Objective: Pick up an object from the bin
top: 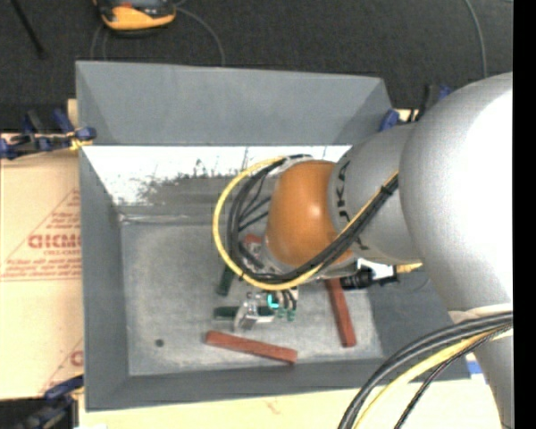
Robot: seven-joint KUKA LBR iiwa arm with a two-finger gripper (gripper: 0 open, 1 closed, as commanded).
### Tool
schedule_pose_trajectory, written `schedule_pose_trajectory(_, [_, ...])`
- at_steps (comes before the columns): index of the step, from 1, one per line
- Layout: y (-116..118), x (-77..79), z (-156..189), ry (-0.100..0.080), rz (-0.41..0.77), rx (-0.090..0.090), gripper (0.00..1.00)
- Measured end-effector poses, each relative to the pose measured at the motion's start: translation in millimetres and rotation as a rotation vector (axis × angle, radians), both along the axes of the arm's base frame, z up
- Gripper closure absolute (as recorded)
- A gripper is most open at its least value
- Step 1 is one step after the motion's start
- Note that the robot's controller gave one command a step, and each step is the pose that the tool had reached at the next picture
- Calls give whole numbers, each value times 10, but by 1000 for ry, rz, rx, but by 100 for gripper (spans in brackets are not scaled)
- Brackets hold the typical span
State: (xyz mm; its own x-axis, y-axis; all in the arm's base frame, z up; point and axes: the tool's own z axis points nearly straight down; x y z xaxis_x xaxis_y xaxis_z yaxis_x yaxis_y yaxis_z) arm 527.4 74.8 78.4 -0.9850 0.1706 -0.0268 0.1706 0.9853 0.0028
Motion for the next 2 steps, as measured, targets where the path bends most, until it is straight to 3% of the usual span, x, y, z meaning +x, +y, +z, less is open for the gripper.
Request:
schedule_pose_trajectory(1, [20,-57,10,30,5,2,100])
schedule_pose_trajectory(2, [21,-56,10,30,5,2,100])
